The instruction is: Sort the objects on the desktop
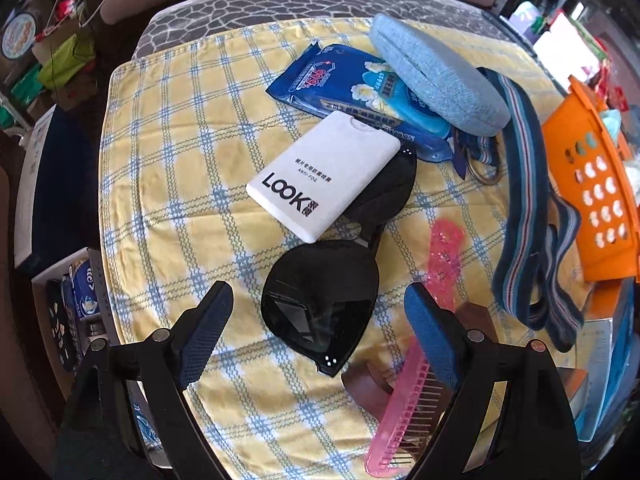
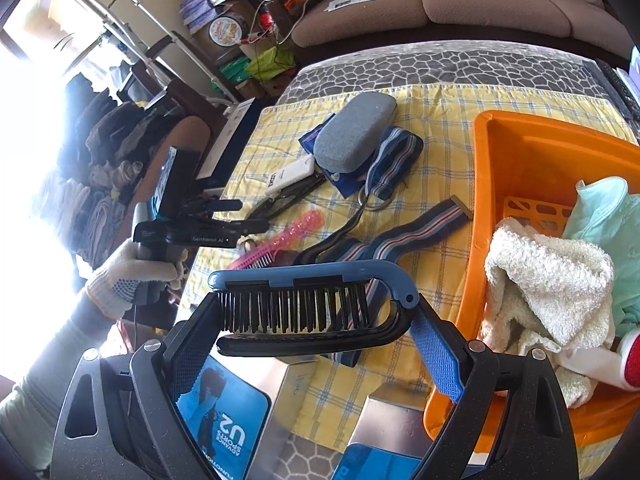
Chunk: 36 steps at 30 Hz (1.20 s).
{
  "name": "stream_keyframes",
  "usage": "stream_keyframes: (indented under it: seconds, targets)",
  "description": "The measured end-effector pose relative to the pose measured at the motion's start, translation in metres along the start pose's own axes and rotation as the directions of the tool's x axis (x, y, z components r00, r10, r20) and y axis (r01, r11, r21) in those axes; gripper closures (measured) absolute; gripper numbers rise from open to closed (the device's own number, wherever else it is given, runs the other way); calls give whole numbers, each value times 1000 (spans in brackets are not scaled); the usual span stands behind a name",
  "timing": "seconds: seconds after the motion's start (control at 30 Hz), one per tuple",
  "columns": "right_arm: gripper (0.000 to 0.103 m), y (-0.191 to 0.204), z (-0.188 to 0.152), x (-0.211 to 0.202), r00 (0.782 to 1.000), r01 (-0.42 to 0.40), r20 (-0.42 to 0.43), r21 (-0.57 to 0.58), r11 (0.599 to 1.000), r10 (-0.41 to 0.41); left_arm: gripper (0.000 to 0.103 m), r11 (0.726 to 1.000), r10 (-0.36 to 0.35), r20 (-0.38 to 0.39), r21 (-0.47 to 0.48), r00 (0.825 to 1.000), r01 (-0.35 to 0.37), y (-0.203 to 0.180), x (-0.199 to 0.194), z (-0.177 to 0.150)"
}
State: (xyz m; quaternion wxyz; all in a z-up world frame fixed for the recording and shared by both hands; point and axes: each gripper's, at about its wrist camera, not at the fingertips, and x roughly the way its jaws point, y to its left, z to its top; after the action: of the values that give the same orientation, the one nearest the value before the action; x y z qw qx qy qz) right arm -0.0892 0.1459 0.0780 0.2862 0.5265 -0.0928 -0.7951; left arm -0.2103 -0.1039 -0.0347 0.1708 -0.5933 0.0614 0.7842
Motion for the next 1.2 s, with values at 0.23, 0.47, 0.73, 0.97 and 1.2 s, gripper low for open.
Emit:
stream_keyframes:
  seconds: [0.23,0.47,0.73,0.97,1.2]
  targets:
    - [11,-1,3,12,1000,-19,-17,-4,1000,19,17,997,-3,21,74,1000,2,0,0,33]
    - [11,-2,7,19,999,-30,-31,-11,999,29,17,981,-53,-56,182,997,62,6,16,63]
    - [11,-4,10,34,997,-47,-56,-18,999,46,17,959,-151,-119,225,981,175,14,31,82]
    - [11,0,15,41,996,-66,-58,-17,998,65,17,934,-317,-66,152,946,324,27,12,79]
    - [11,9,11,42,995,-77,-63,-24,997,76,17,914,-330,-120,207,936,349,7,0,43]
